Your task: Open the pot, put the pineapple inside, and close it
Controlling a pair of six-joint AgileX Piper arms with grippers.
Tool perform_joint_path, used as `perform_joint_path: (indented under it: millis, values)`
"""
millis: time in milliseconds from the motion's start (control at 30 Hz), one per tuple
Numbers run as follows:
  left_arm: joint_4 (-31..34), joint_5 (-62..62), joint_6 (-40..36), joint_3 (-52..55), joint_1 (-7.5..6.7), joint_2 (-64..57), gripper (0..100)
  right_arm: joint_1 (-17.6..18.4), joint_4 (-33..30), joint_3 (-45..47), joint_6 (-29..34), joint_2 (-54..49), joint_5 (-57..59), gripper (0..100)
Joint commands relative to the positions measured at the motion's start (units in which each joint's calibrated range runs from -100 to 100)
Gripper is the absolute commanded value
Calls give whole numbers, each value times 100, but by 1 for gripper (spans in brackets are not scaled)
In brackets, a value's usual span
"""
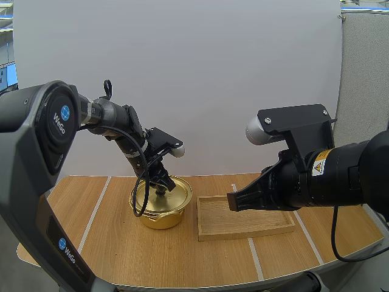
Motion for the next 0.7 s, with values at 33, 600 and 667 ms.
perform_joint_path:
  millis: [33,600,667]
  values:
    - [120,-238,-54,16,-13,-4,0,-20,-45,-1,-52,-55,-9,0]
    - [51,-41,-83,16,-13,200,0,-29,-44,-1,-52,-55,-9,0]
    - [39,16,-83,16,-13,200,0,-29,-44,-1,-52,-55,-9,0]
